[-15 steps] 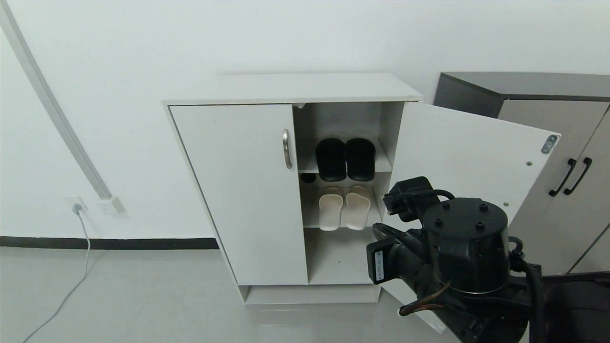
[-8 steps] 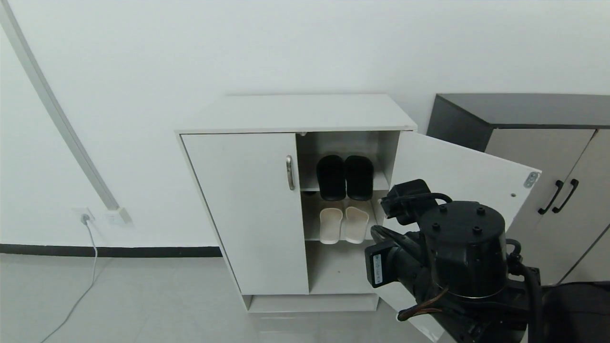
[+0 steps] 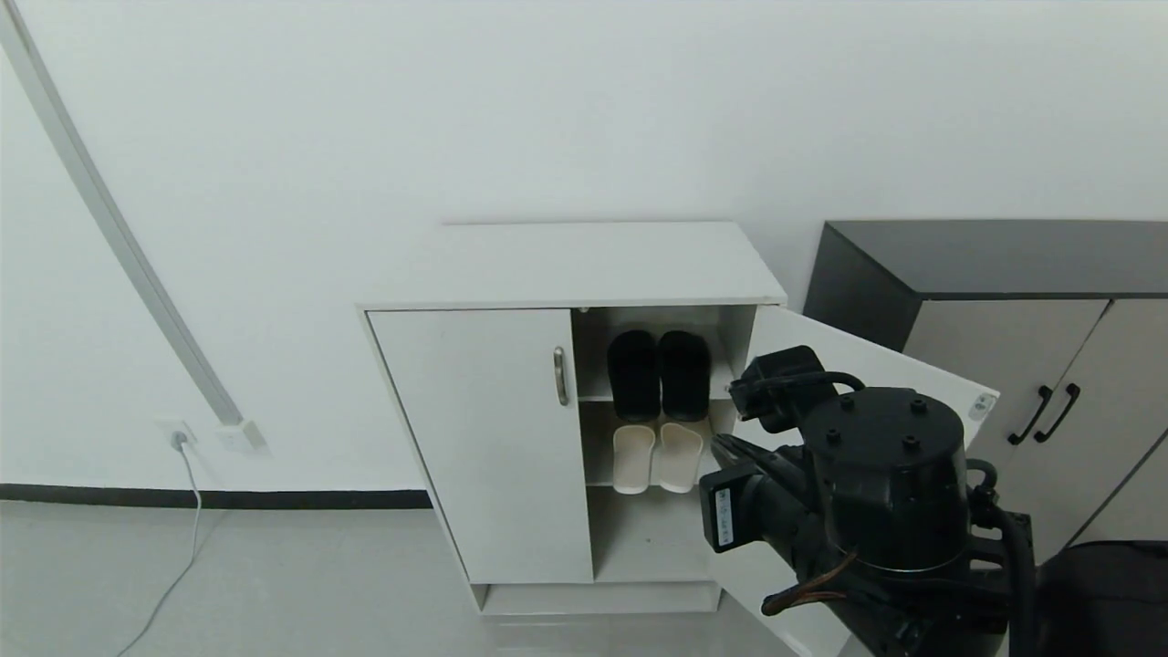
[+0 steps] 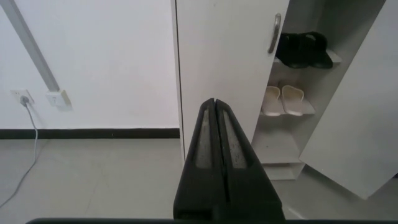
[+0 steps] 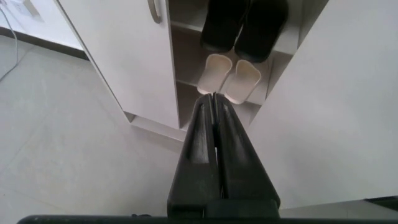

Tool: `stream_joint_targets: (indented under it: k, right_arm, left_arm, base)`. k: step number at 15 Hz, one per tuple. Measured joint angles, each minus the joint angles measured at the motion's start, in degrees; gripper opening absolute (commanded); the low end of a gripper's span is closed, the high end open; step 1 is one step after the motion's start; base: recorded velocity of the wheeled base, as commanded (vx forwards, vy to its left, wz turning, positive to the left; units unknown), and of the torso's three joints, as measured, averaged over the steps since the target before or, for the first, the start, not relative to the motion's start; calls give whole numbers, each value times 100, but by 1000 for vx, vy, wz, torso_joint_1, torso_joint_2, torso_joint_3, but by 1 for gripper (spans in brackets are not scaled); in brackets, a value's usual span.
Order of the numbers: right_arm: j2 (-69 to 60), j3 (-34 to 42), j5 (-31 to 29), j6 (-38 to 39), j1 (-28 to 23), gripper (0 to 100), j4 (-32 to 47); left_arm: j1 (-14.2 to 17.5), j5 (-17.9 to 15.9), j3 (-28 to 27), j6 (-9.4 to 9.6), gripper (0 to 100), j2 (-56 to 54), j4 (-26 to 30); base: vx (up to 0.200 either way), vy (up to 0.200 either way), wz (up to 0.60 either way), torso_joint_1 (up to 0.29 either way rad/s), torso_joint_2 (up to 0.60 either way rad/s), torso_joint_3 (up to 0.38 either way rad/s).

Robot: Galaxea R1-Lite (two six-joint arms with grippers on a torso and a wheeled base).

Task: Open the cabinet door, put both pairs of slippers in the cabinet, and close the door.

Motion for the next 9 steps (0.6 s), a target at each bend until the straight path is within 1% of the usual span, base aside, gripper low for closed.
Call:
stream_joint_targets:
  k: [9]
  right_arm:
    - [44,52,9,-4,-2,0,-151]
  left_arm:
    - [0,0,0,0,0,0,0]
  base:
    - [0,0,0,253,-573,-325]
